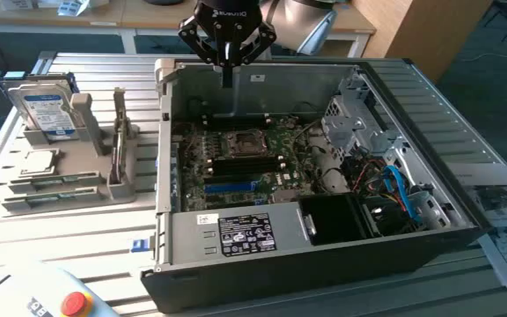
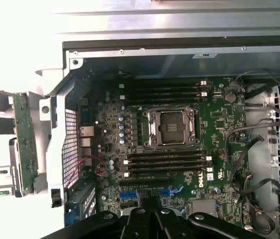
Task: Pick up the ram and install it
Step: 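Reach for the ram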
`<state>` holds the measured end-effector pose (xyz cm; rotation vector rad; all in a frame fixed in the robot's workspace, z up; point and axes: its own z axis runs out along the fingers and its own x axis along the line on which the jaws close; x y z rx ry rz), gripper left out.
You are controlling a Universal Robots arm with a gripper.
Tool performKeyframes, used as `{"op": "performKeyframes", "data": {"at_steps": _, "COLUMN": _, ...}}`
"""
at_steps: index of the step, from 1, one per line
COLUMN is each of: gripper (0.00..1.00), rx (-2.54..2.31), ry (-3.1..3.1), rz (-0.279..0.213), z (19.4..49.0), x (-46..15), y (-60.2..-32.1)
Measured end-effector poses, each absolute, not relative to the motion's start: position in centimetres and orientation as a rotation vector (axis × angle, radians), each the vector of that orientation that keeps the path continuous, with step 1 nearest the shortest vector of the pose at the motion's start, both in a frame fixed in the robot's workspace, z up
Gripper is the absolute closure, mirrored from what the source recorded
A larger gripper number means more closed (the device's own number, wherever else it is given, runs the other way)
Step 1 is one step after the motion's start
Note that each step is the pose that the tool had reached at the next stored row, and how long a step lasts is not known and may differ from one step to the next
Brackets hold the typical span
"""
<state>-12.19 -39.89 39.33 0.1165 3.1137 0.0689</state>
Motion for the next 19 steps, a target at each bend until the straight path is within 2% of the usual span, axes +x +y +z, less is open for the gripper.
{"op": "performKeyframes", "data": {"at_steps": 19, "gripper": 0.9, "rx": 0.117, "ry": 3.114, "rz": 0.069, "z": 39.3, "x": -13.6, "y": -39.9}}
